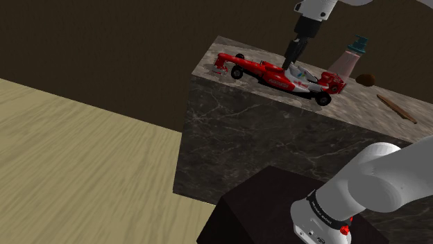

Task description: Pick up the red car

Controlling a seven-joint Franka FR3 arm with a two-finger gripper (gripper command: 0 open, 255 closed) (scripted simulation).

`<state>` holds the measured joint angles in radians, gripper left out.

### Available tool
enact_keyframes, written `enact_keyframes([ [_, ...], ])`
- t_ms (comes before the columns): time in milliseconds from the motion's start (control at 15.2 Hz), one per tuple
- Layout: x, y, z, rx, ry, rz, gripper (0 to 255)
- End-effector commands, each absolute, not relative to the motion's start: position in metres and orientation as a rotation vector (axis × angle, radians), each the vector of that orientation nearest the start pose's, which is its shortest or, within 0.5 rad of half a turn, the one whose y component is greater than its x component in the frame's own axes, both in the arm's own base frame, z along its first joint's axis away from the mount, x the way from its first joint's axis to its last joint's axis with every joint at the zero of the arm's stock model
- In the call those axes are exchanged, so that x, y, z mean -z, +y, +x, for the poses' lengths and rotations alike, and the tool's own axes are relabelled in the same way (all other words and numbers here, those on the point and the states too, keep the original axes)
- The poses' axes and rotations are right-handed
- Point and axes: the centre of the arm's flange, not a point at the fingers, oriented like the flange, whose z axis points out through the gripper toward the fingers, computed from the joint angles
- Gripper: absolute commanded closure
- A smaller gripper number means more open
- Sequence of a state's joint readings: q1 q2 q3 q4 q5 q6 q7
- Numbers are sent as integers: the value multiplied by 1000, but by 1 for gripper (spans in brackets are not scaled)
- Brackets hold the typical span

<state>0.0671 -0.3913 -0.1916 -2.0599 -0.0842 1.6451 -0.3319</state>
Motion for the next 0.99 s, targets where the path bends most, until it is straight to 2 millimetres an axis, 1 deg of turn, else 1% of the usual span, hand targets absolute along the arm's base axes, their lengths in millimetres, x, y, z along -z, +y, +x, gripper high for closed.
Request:
enact_keyframes([
  [0, -588, -75, 427, -49, -361, -3125, 255],
  [528, -587, -75, 428, -49, -361, -3125, 255],
  [924, -619, -75, 428, -49, -361, -3125, 255],
])
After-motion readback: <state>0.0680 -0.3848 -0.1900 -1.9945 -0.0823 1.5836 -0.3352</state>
